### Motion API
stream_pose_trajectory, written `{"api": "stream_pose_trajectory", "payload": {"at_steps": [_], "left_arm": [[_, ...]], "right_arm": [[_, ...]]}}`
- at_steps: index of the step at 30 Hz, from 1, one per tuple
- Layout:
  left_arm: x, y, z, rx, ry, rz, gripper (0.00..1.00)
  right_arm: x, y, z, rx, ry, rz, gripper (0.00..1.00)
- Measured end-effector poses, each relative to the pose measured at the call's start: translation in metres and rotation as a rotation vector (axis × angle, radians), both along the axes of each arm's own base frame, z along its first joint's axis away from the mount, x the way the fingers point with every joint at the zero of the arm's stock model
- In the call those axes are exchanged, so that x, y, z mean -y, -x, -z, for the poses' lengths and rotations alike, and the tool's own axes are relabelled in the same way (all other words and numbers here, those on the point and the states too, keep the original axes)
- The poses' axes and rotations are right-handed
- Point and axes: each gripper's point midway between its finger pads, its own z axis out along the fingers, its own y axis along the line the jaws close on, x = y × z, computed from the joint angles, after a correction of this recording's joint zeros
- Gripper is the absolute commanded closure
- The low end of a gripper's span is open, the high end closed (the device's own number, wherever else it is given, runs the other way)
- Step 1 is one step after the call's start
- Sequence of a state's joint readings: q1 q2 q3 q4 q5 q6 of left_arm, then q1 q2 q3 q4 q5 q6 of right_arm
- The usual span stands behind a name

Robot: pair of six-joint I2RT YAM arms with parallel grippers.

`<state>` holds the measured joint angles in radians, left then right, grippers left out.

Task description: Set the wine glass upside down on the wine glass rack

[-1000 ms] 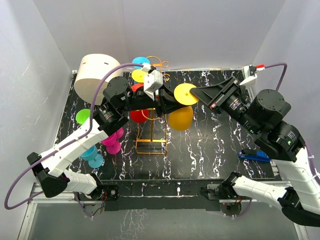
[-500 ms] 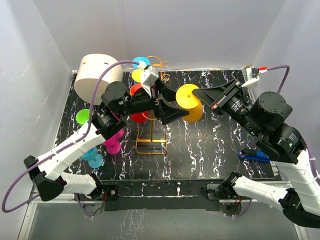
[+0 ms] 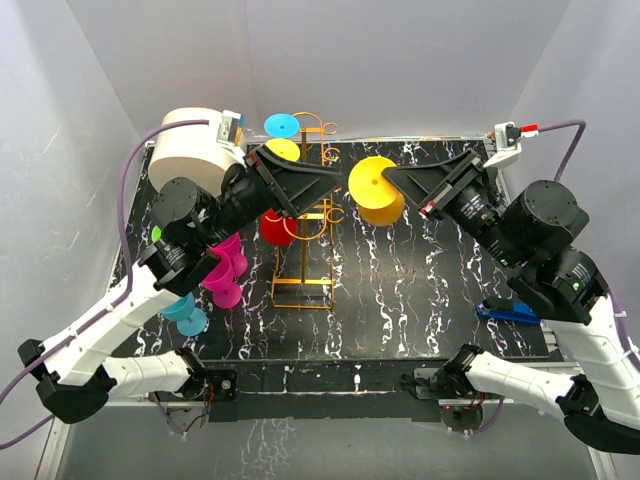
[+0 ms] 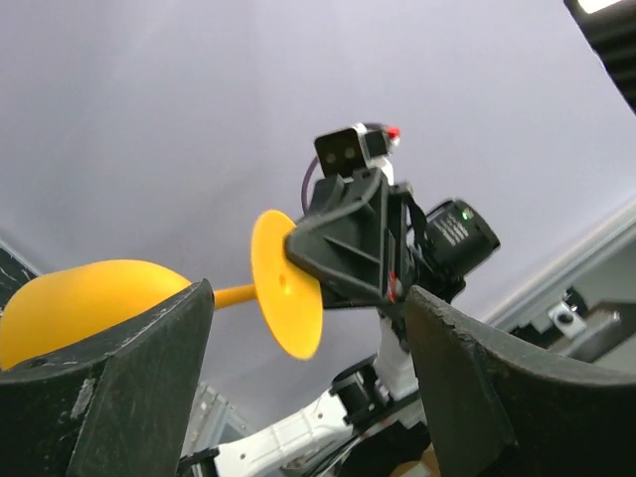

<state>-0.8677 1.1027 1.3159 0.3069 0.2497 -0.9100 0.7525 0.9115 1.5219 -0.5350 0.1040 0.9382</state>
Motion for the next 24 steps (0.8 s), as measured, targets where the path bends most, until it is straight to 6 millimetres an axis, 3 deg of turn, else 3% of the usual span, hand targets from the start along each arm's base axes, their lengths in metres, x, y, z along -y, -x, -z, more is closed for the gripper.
{"api": "stream_pose_trajectory", "payload": {"at_steps": [5, 11, 14, 17, 18, 22, 24], "left_arm": [[0.011, -0.016, -0.005, -0.093, 0.009, -0.013, 0.43], [0.025, -0.023, 0.013, -0.148, -0.035, 0.010, 0.76], [0.022, -0.020, 0.009, -0.138, -0.030, 0.011, 0.96], [0.018, -0.018, 0.006, -0.125, -0.029, 0.004, 1.00], [0.016, -0.017, 0.004, -0.124, -0.028, -0.001, 1.00], [0.011, -0.017, -0.002, -0.095, -0.033, -0.023, 1.00], [0.008, -0.018, -0.005, -0.075, -0.042, -0.044, 1.00]], "right_arm": [[-0.016, 0.005, -0.007, 0.057, -0.018, -0.082, 1.00], [-0.028, 0.005, -0.013, 0.094, -0.021, -0.134, 1.00], [-0.033, 0.003, -0.011, 0.094, -0.015, -0.148, 1.00], [-0.039, 0.000, -0.009, 0.095, -0.009, -0.160, 1.00], [-0.041, -0.001, -0.010, 0.099, -0.011, -0.164, 0.97], [-0.044, 0.000, -0.016, 0.121, -0.021, -0.177, 0.63], [-0.044, -0.001, -0.020, 0.132, -0.026, -0.176, 0.51]]}}
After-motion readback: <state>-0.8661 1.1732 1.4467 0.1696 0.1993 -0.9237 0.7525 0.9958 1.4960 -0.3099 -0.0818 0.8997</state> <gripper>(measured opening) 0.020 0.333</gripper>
